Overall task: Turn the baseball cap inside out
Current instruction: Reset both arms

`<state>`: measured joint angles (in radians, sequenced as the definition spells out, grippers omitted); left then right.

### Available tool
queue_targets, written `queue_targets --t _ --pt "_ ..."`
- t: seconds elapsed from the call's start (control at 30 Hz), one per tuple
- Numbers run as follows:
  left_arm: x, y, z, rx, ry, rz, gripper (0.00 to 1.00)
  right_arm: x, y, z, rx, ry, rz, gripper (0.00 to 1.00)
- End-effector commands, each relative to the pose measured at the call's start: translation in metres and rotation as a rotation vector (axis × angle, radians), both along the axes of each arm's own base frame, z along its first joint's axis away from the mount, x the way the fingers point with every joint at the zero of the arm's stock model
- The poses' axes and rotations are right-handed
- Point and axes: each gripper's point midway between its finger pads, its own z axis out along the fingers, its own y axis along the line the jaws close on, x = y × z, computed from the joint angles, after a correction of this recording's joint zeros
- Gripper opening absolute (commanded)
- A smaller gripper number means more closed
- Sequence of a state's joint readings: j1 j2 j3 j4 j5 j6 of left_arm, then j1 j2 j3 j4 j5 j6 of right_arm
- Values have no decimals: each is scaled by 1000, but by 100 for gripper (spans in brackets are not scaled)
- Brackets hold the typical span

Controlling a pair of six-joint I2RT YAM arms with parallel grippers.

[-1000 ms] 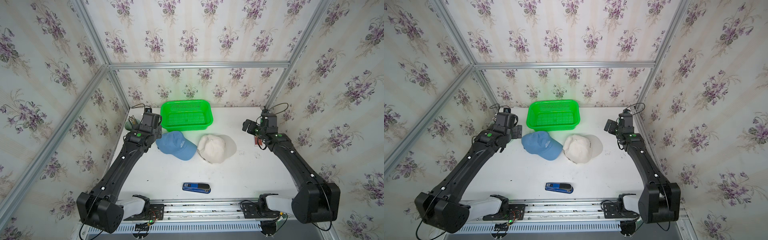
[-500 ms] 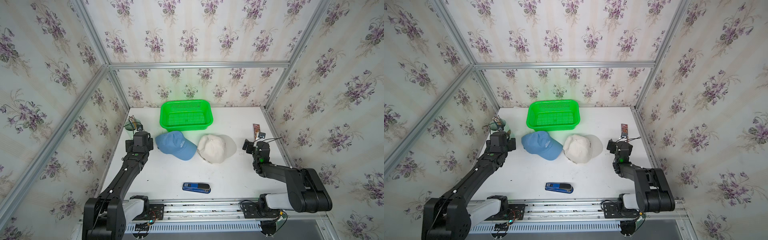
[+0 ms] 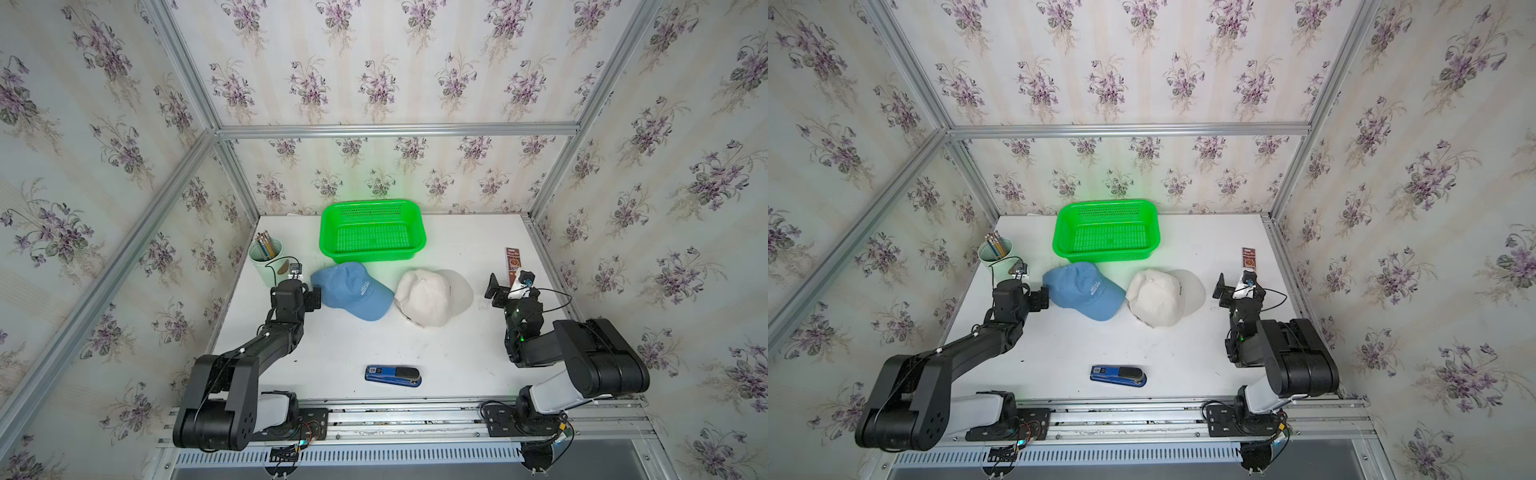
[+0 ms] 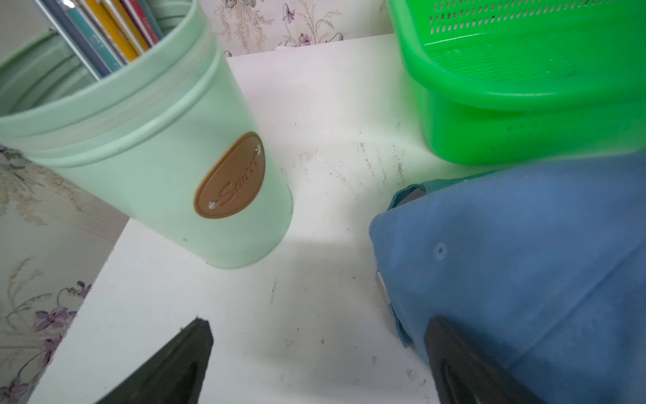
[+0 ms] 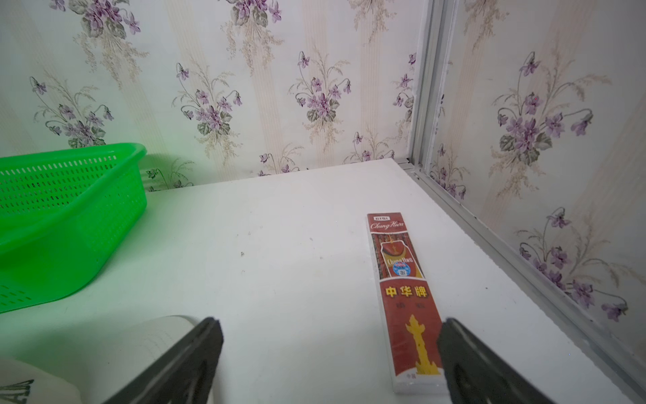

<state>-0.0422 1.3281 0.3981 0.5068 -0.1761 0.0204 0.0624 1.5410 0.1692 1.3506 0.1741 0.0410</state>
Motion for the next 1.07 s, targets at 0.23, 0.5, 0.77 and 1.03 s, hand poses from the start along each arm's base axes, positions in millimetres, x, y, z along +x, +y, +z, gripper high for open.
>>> queue_targets --t 0.23,0.5,0.77,1.03 --pt "26 -17 4 1 -180 -104 99 11 10 8 -25 -10 55 100" --pt "33 -20 3 1 -146 -124 99 11 10 8 -24 -10 57 100" --pt "32 -27 3 -2 -151 -164 99 11 10 8 -24 -11 56 100" --pt "34 -24 3 -11 -142 -147 99 11 10 8 -23 -11 57 100"
